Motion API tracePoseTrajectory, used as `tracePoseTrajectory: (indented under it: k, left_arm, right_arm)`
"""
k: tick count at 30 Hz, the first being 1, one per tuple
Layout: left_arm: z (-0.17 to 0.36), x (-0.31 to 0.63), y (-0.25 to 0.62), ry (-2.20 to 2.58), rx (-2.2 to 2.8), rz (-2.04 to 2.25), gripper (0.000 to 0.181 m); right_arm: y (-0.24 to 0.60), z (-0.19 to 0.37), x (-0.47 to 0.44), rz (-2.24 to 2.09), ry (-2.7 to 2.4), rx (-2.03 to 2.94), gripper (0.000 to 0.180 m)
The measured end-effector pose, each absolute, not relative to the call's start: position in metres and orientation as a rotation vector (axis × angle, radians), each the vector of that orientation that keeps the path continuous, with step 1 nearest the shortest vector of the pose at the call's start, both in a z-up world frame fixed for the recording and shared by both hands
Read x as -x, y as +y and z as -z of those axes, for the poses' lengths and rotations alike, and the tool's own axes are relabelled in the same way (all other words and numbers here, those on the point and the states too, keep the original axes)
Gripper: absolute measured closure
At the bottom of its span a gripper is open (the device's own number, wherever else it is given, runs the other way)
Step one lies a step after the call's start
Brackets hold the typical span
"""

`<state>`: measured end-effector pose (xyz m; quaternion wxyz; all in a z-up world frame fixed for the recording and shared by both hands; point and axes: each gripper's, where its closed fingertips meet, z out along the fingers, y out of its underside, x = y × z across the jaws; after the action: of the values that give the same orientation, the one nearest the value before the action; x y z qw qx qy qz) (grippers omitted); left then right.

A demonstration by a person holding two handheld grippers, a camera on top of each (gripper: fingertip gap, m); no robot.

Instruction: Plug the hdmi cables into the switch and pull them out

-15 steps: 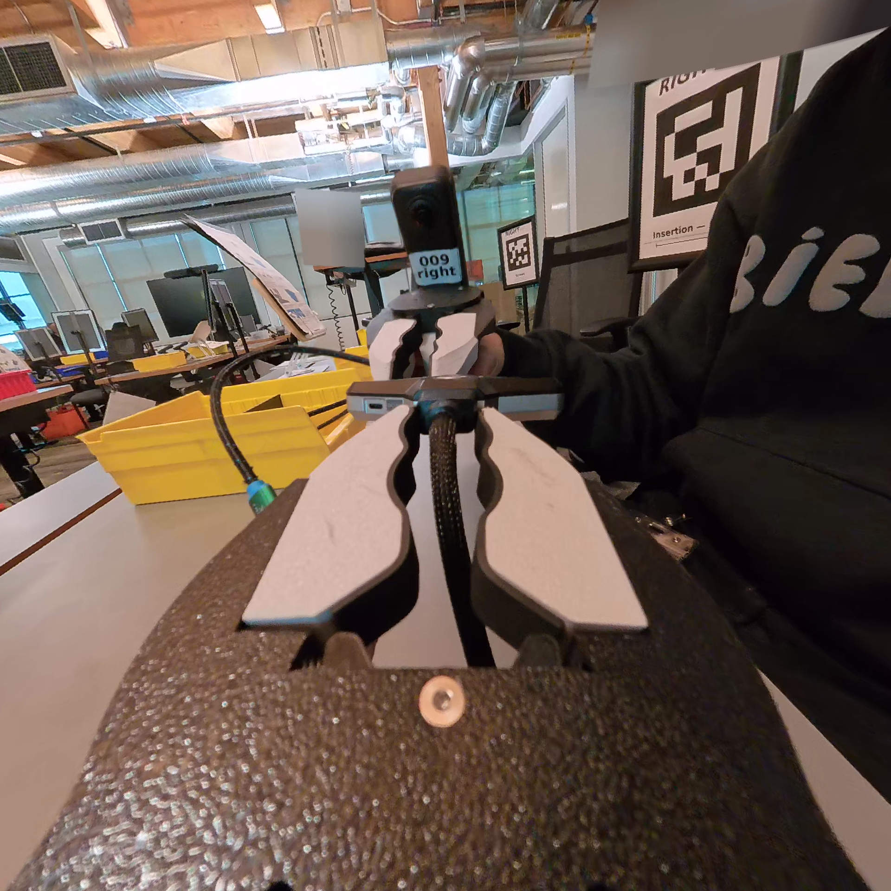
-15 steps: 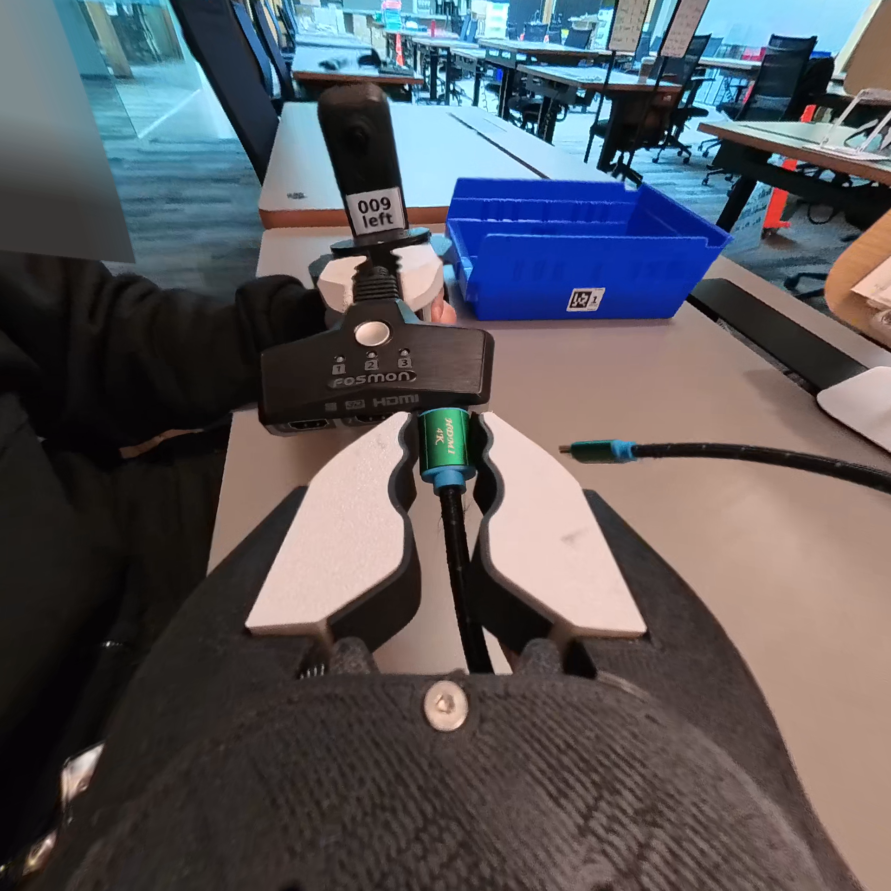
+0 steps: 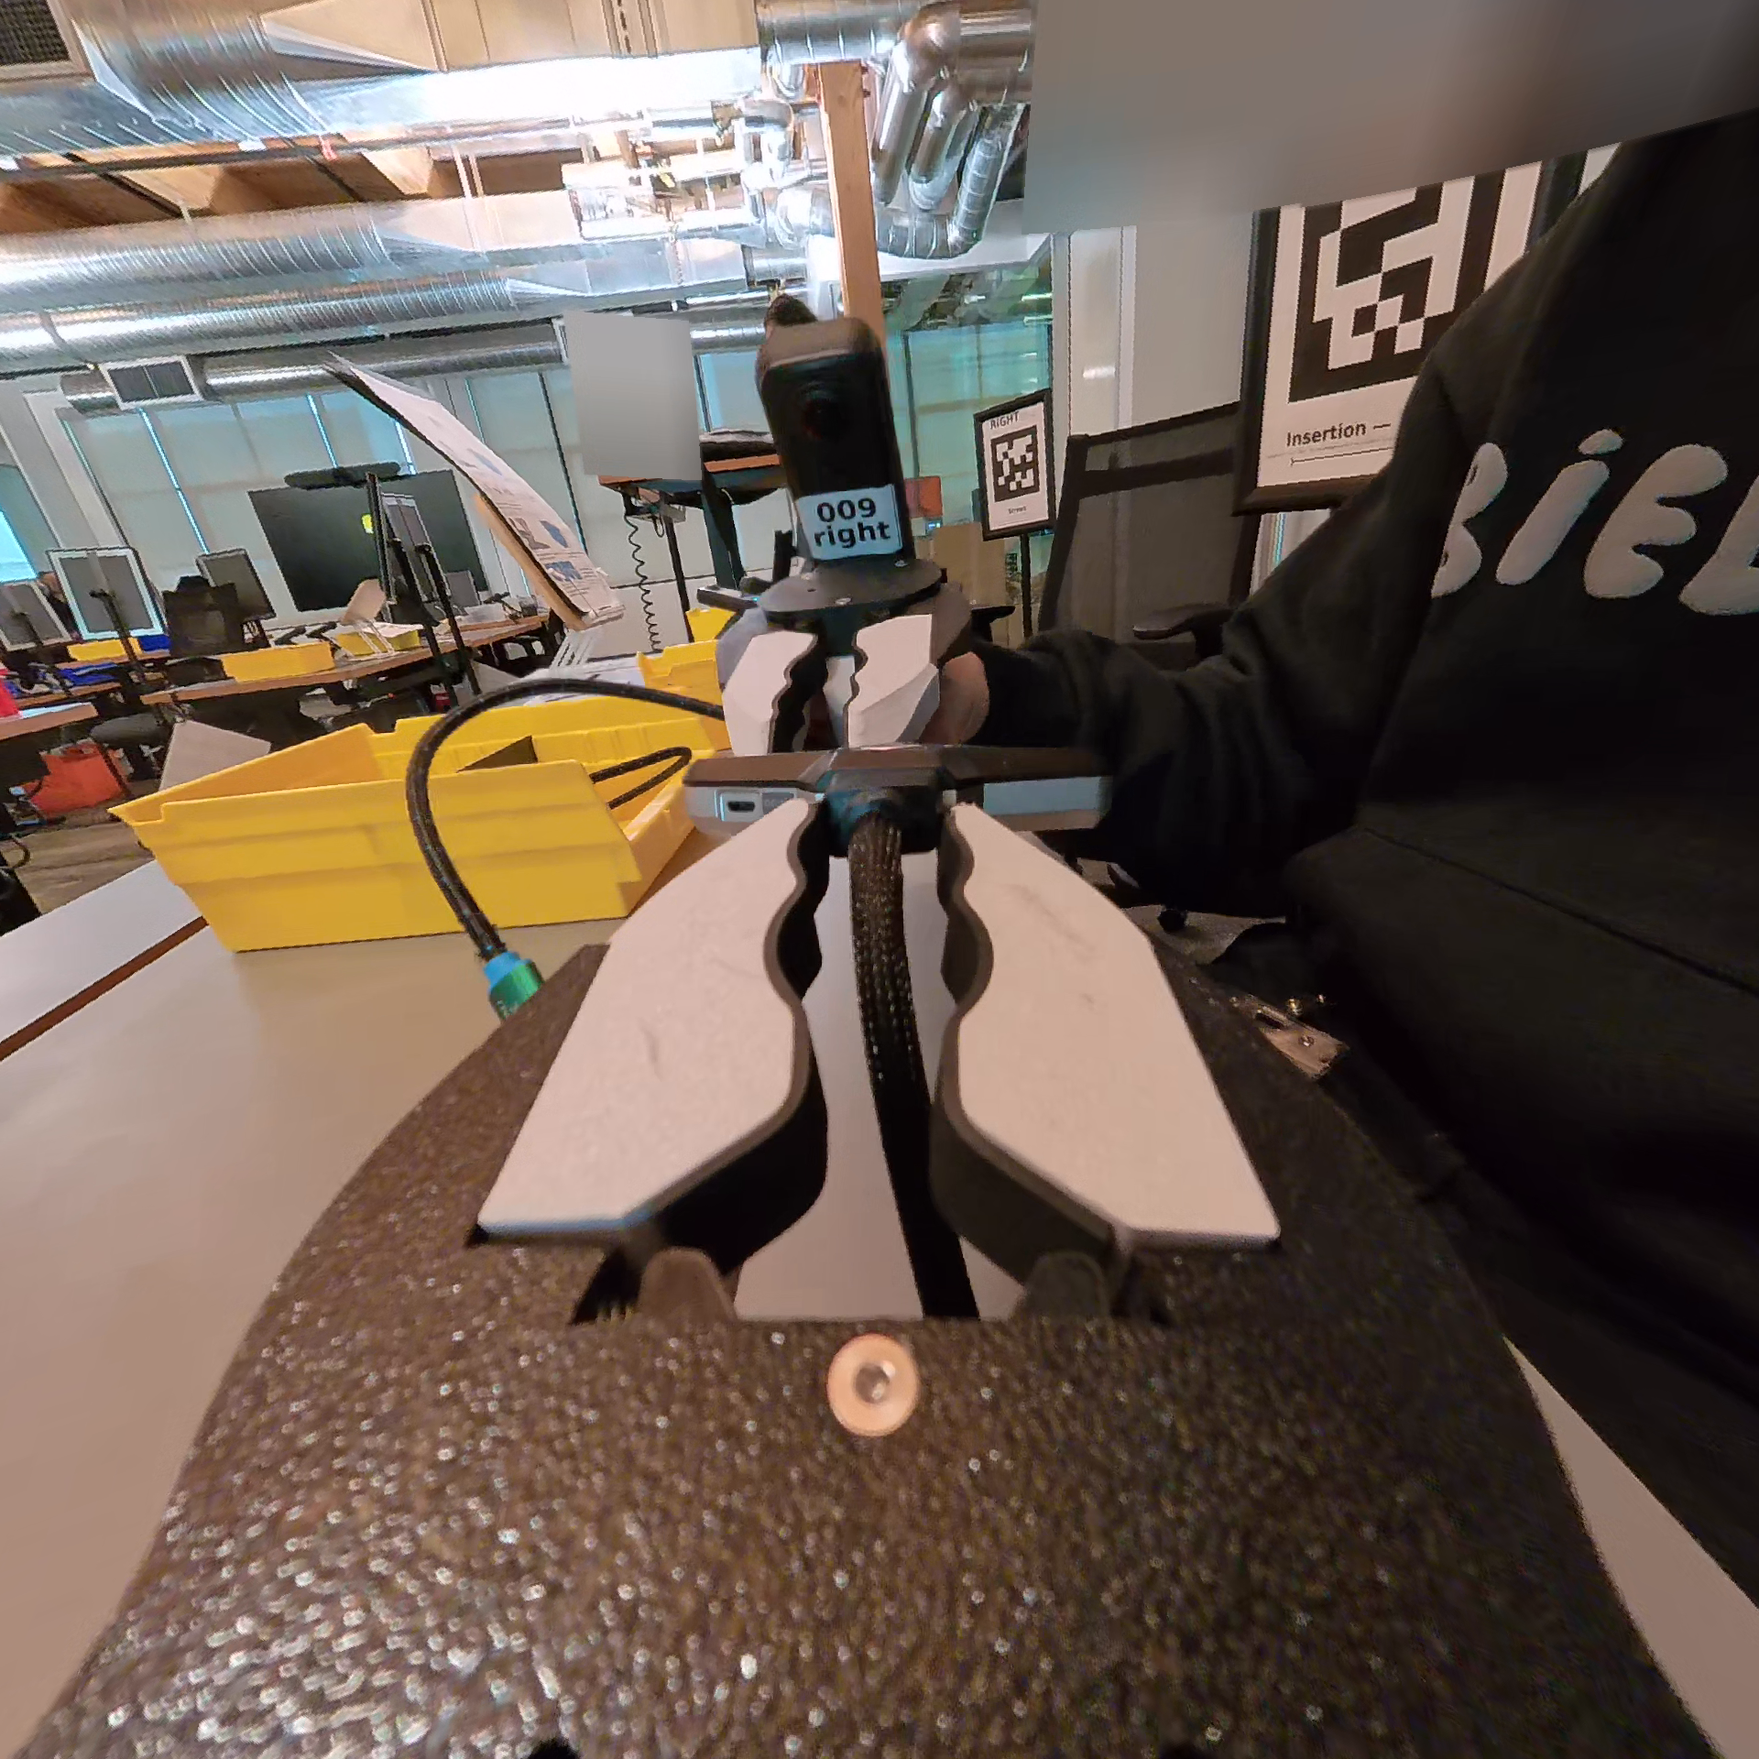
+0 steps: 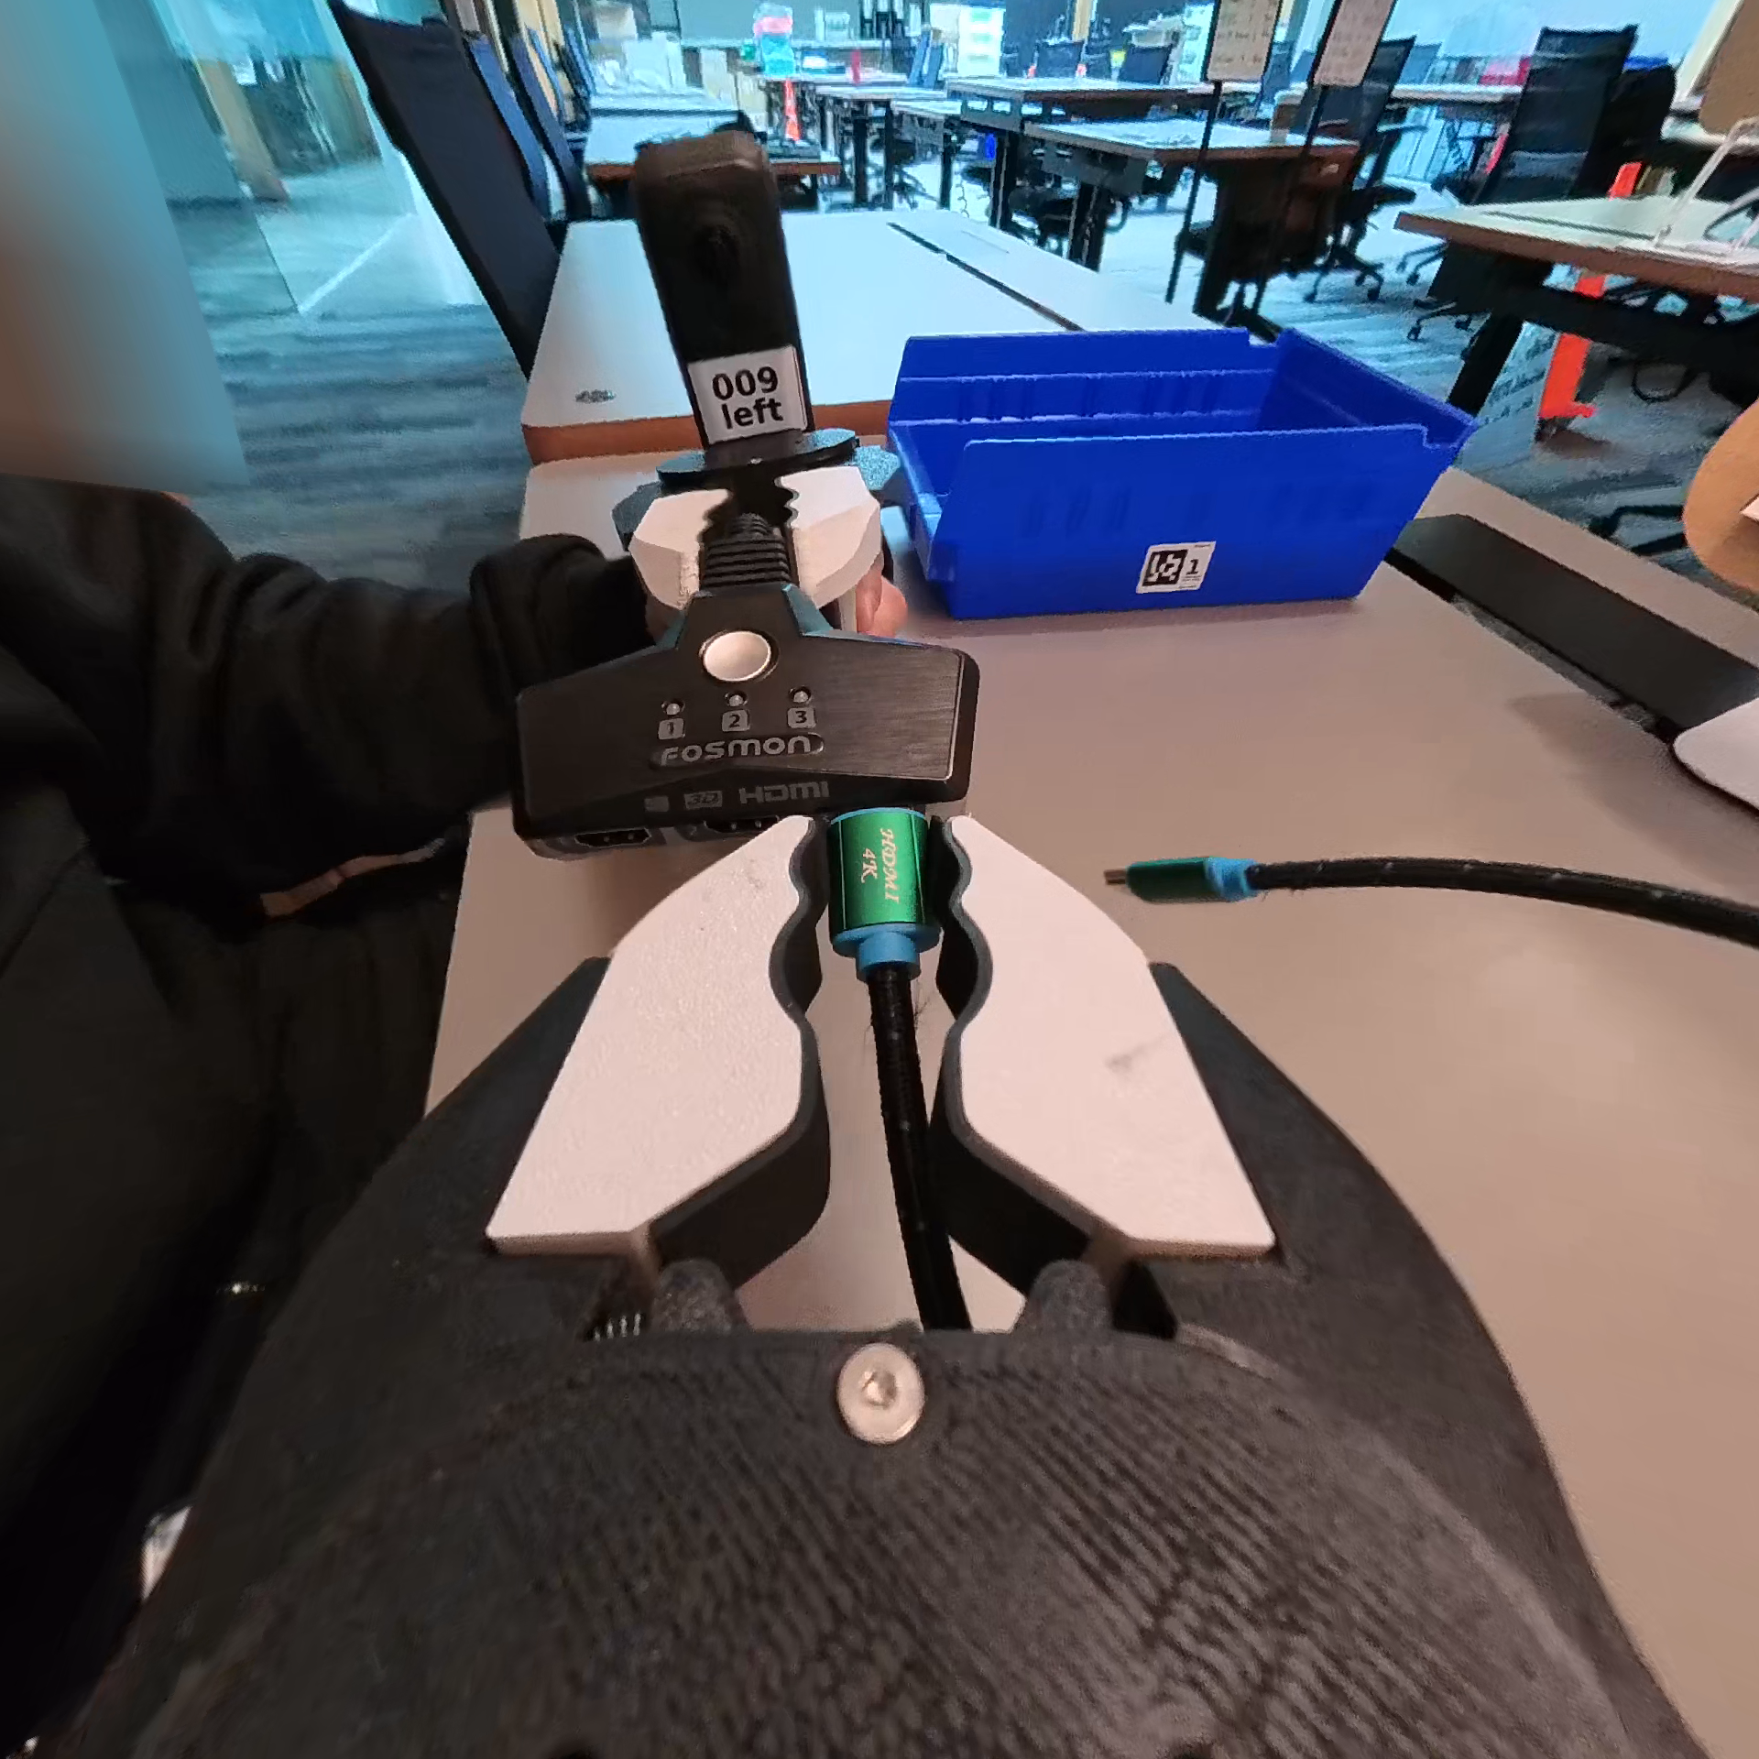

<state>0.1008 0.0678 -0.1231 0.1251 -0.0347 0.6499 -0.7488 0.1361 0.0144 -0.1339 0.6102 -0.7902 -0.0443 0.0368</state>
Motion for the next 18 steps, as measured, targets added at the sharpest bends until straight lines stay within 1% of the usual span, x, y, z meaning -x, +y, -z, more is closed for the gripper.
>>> tracePoseTrajectory:
  k: [18]
  left_arm:
    - [0.1209, -0.1029, 0.0717, 1.851, 0.129, 2.213, 0.159]
  right_arm:
    - [0.0203, 0.1344, -0.1399, -0.098, -0.036, 1.786, 0.158]
